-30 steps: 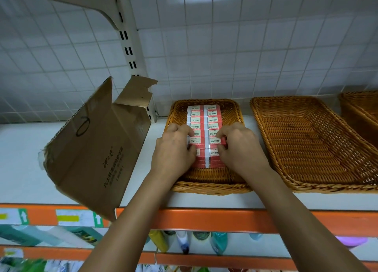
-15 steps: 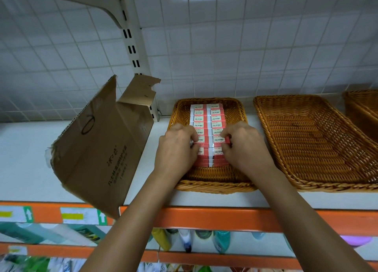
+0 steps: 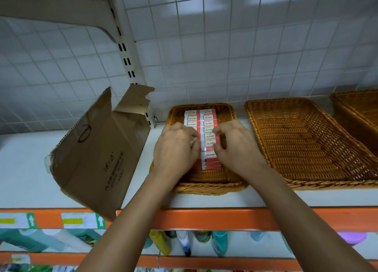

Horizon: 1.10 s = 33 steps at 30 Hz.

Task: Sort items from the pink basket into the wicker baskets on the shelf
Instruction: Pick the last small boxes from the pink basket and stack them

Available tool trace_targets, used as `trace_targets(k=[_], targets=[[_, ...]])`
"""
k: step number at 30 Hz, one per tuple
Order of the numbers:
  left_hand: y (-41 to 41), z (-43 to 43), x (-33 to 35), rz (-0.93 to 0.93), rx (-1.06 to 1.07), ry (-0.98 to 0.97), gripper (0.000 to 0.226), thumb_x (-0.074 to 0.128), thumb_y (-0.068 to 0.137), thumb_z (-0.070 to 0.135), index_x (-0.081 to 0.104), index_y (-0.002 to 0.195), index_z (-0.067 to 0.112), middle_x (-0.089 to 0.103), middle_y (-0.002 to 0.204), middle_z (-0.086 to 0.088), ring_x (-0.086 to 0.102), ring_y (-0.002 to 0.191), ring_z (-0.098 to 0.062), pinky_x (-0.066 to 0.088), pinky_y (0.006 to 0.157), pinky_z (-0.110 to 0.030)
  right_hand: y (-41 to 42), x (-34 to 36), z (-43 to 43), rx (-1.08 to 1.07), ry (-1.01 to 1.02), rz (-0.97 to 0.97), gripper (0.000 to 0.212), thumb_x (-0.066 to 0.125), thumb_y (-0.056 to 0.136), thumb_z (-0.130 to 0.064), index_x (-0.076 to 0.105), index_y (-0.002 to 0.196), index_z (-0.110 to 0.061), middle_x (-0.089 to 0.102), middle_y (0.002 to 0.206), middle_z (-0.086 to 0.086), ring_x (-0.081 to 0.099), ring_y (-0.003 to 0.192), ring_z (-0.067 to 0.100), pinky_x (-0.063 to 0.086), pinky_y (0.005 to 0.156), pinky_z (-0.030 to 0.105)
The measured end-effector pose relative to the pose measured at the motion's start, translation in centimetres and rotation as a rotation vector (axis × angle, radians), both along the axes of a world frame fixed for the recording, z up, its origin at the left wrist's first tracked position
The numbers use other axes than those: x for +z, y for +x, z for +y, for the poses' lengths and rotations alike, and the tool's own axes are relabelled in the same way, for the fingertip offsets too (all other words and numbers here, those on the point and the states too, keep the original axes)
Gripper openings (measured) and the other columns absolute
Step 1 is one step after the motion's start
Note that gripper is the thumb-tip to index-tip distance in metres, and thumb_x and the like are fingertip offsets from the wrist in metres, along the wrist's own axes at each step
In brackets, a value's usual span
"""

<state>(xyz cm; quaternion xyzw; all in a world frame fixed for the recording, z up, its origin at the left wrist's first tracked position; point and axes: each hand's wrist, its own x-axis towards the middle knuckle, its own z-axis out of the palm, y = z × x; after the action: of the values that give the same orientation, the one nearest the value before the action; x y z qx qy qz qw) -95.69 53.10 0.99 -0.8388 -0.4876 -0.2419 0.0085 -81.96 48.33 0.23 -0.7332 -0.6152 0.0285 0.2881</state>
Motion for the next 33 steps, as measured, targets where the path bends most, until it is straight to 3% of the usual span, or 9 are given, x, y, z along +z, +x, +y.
trace_targets(k=[7, 13, 18, 22, 27, 30, 33], targets=[[8.1, -3.3, 1.8, -0.058, -0.213, 0.06, 0.023, 0.06, 0.083, 0.024, 0.069, 0.104, 0.019, 0.065, 0.104, -0.007, 0.056, 0.103, -0.028, 0.041, 0.087, -0.034, 5.7, 1.4, -4.9, -0.038, 0.116, -0.07, 0.031, 0.056, 0.088, -0.019, 0.059, 0.118, -0.013, 0.051, 0.12, 0.007, 0.044, 0.115, 0.024, 0.034, 0.097, 0.028], [18.0, -9.2, 2.4, -0.039, -0.387, 0.044, 0.028, 0.055, 0.088, 0.028, 0.065, 0.114, 0.023, 0.064, 0.114, -0.002, 0.054, 0.107, -0.026, 0.042, 0.089, -0.035, 14.8, 1.9, -12.1, -0.207, 0.109, -0.12, 0.028, 0.059, 0.084, -0.017, 0.061, 0.11, -0.01, 0.055, 0.113, 0.011, 0.048, 0.109, 0.031, 0.033, 0.094, 0.032], [27.2, -15.0, 2.5, -0.018, -0.526, 0.034, 0.028, 0.054, 0.089, 0.031, 0.065, 0.113, 0.022, 0.063, 0.113, -0.003, 0.054, 0.108, -0.026, 0.044, 0.089, -0.036, 23.3, 1.7, -19.0, -0.337, 0.133, -0.169, 0.019, 0.061, 0.072, -0.013, 0.066, 0.089, -0.005, 0.061, 0.088, 0.017, 0.057, 0.084, 0.04, 0.033, 0.078, 0.034], [34.2, -19.4, 2.6, -0.021, -0.628, 0.048, 0.027, 0.055, 0.088, 0.028, 0.066, 0.111, 0.02, 0.063, 0.112, -0.006, 0.055, 0.107, -0.029, 0.045, 0.088, -0.039, 29.4, 2.1, -24.3, -0.41, 0.094, -0.192, 0.024, 0.065, 0.074, -0.009, 0.067, 0.097, -0.005, 0.061, 0.097, 0.018, 0.056, 0.094, 0.038, 0.042, 0.084, 0.037], [41.1, -22.7, 3.1, 0.058, -0.712, 0.076, 0.03, 0.052, 0.089, 0.029, 0.063, 0.117, 0.022, 0.061, 0.117, -0.004, 0.053, 0.112, -0.024, 0.044, 0.089, -0.036, 35.7, 2.3, -28.3, -0.476, 0.072, -0.216, 0.022, 0.06, 0.078, -0.007, 0.067, 0.099, -0.005, 0.062, 0.098, 0.017, 0.054, 0.096, 0.038, 0.042, 0.087, 0.04], [44.3, -23.5, 3.6, 0.112, -0.776, 0.092, 0.032, 0.049, 0.089, 0.022, 0.063, 0.118, 0.024, 0.062, 0.115, -0.005, 0.055, 0.109, -0.025, 0.043, 0.085, -0.035, 38.8, 2.4, -29.7, -0.466, 0.094, -0.2, 0.03, 0.047, 0.077, -0.007, 0.07, 0.096, -0.004, 0.064, 0.092, 0.018, 0.058, 0.091, 0.038, 0.046, 0.084, 0.041], [47.5, -22.9, 3.8, 0.167, -0.795, 0.109, 0.031, 0.047, 0.09, 0.017, 0.065, 0.115, 0.021, 0.063, 0.116, -0.006, 0.059, 0.106, -0.029, 0.049, 0.084, -0.039, 42.1, 3.3, -30.2, -0.5, 0.024, -0.217, 0.039, 0.045, 0.076, 0.0, 0.068, 0.107, -0.009, 0.063, 0.11, 0.014, 0.053, 0.107, 0.034, 0.041, 0.093, 0.035]])
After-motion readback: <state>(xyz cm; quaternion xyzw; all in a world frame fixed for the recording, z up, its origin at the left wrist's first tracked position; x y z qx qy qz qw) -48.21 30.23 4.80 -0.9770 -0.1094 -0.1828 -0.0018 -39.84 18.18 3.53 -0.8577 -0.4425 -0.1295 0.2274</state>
